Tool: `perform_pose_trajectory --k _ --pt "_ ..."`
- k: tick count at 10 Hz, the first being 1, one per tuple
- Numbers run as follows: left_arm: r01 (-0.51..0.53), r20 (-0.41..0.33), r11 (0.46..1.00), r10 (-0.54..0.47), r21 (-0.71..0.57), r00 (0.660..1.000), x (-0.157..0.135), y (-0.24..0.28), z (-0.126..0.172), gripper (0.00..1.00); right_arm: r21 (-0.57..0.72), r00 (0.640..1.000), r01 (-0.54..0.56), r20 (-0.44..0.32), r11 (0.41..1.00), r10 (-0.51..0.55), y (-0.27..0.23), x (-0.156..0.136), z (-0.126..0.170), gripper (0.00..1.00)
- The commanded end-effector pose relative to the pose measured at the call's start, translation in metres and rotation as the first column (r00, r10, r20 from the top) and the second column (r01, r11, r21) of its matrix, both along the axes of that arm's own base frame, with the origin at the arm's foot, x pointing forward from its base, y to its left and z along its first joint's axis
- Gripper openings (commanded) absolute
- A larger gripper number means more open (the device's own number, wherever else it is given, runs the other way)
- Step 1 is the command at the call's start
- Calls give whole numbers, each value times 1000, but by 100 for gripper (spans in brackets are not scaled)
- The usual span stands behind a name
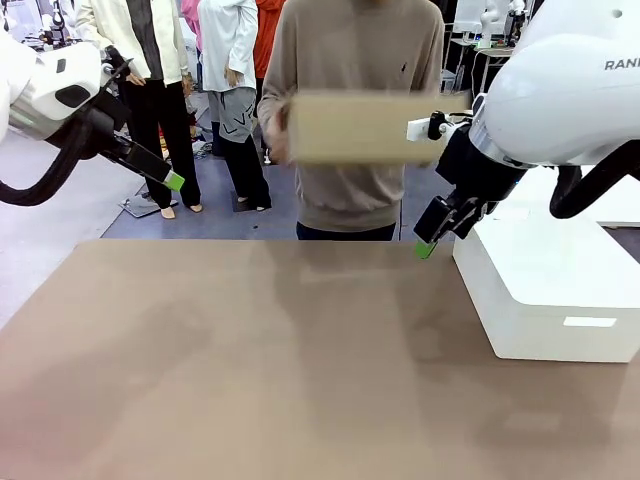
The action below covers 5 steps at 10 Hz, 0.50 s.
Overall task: Pack the shoes into the box.
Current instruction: Press down on the lid of the Shoes Box.
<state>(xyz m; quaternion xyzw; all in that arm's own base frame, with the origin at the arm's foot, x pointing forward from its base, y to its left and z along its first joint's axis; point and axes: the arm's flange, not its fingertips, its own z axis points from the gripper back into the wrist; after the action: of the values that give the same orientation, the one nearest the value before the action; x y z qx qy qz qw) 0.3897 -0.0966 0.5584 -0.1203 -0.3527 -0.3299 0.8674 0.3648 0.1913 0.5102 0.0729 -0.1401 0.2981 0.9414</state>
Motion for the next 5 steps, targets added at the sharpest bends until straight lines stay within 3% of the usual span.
perform_pose_trajectory --k 1,5 --pt "-15 6 1000 15 1 1000 0 0 -1 100 4 1000 1 4 1000 -1 2 3 -1 100" --pt "-15 6 1000 15 1 1000 0 0 -1 100 4 1000 1 4 1000 -1 2 3 -1 100"
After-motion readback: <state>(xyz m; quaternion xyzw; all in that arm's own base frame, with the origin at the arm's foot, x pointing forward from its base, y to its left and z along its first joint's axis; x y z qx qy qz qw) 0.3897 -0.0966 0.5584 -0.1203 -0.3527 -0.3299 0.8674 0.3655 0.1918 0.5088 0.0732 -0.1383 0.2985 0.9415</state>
